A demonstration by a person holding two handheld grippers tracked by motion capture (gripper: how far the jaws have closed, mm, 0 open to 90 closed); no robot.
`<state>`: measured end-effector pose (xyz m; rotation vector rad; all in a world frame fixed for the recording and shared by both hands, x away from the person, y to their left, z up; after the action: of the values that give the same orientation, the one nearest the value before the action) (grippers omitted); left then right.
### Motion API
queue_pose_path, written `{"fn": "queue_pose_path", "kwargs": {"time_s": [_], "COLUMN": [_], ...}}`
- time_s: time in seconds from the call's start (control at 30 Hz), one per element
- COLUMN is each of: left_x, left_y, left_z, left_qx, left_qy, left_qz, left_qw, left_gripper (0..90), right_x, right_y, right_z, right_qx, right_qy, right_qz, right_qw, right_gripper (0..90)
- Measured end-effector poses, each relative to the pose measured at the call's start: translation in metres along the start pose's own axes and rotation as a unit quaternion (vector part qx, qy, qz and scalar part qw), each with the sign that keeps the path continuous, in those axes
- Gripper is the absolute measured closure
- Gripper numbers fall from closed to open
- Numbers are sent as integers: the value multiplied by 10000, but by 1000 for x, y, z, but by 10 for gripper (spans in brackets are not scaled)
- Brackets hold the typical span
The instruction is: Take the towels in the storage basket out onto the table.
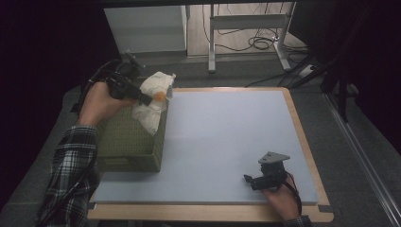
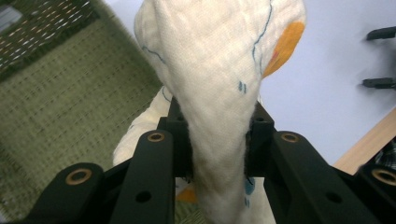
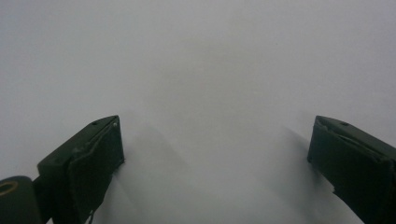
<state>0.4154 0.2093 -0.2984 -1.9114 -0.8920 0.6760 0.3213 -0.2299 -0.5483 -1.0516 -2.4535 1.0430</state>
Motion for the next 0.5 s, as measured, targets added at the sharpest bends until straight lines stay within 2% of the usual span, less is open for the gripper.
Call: {"fn": "queue_pose_path", "kwargs": {"time_s": [0.13,0.2,0.33,0.43,0.5], "left_x": [-11,-19,-30,-35,-39], "left_y": [4,8,14,17,20], "left_z": [-10,-17,-25,-30,-34], "left_qx": [-3,28,12,11,33], "left_qy": [119,248,345,387,491], "left_qz": [81,116,177,221,237], "left_qw": [9999,9996,9992,9990,9985], "left_gripper": [705,705,704,704,703], "right_x": [0,0,0,0,0], "right_y": [0,0,0,0,0], "right_z": [0,0,0,0,0], "right_qx": [2,1,3,-1,2], "right_qy": [2,-7,-19,-11,-16], "right_qz": [-4,-2,2,-2,2], "right_qw": [10000,10000,10000,10000,10000], "right_gripper": [35,36,35,35,35]}}
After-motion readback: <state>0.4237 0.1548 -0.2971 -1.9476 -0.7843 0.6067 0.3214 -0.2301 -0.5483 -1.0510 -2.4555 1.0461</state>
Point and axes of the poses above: each handheld gripper's, and its own axes: y roughly forward along the jaws, z roughly out of its underside, x roughly to its left, the point moved 2 cm from there along y, roughly forward along the jaws, and after that the axes turned 1 degree about -z, right-handed, at the moved point
